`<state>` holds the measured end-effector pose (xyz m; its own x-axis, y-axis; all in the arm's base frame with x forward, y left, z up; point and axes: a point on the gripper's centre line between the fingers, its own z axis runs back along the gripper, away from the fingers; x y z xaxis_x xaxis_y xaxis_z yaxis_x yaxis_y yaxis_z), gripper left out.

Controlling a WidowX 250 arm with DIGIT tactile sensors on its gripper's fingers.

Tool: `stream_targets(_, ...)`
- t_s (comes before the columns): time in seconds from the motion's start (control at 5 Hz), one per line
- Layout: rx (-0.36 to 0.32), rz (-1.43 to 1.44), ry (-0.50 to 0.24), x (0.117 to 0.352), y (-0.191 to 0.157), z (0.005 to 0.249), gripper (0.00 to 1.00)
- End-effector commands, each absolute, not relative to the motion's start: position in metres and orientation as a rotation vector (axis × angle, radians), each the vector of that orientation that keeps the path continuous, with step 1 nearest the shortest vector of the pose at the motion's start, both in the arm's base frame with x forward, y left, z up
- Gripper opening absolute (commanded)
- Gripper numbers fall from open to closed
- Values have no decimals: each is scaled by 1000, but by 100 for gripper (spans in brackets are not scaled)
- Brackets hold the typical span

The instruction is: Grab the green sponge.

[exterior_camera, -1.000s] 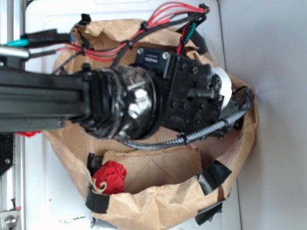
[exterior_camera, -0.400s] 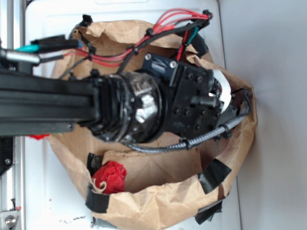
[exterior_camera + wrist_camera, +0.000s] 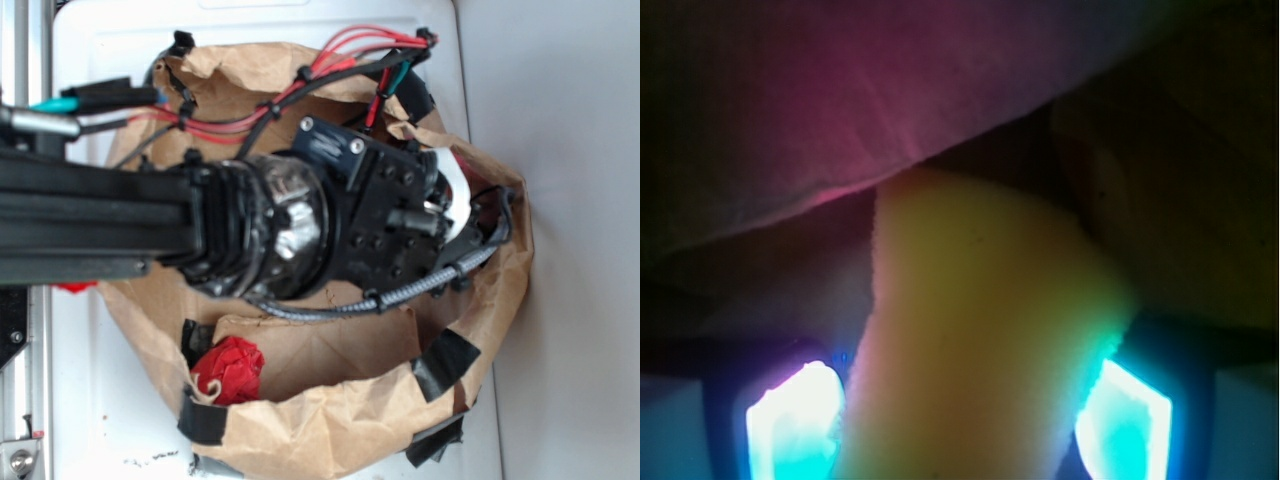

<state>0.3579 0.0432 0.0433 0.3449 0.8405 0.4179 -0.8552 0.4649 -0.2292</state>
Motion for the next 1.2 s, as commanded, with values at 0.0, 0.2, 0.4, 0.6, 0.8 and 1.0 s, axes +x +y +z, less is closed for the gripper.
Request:
stream_targets(0.0,-2,1086,-567,364,42,57,0)
stream_targets(0.2,-10,1087,-576,363,44,59,0)
stream_targets(0.4,-17,1061,-544,359,45,68,0)
stream_targets(0.6,-35,1022,-484,350,45,84,0)
stream_targets(0.8,-54,957,-398,339,47,106,0)
stream_targets(1.0,-60,892,-339,331,54,124,0)
